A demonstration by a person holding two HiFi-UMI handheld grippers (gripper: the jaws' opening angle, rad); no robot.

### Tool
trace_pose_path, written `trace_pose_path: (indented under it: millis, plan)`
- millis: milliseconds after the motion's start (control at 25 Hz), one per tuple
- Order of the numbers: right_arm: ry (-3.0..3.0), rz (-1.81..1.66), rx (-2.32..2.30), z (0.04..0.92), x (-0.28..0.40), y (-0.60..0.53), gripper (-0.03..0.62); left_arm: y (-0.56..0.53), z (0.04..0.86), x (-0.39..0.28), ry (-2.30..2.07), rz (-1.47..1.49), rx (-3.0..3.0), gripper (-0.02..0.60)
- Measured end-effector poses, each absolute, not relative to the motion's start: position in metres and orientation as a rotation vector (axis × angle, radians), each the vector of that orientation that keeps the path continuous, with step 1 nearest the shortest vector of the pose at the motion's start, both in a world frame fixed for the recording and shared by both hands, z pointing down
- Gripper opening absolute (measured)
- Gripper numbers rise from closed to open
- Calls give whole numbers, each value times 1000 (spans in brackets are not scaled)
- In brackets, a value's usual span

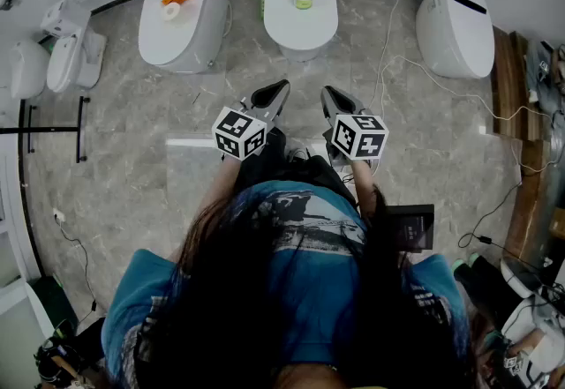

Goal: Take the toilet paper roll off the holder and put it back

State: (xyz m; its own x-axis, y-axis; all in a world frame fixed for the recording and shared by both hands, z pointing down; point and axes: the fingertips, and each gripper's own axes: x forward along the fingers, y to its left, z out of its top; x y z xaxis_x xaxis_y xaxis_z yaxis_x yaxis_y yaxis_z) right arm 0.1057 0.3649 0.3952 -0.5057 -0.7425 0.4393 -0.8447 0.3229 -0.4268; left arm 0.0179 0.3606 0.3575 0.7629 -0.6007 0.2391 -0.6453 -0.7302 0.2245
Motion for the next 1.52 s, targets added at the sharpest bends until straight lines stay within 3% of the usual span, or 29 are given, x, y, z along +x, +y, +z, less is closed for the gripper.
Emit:
trace_pose_path:
  millis: [640, 1520]
  plan:
    - [-2399, 971, 1479, 409, 84, 249, 25, 224, 378, -11, -934, 224, 2639, 0]
    - [-2271, 954, 1459, 424, -29, 32, 25, -9, 413, -96, -748, 191, 2582, 0]
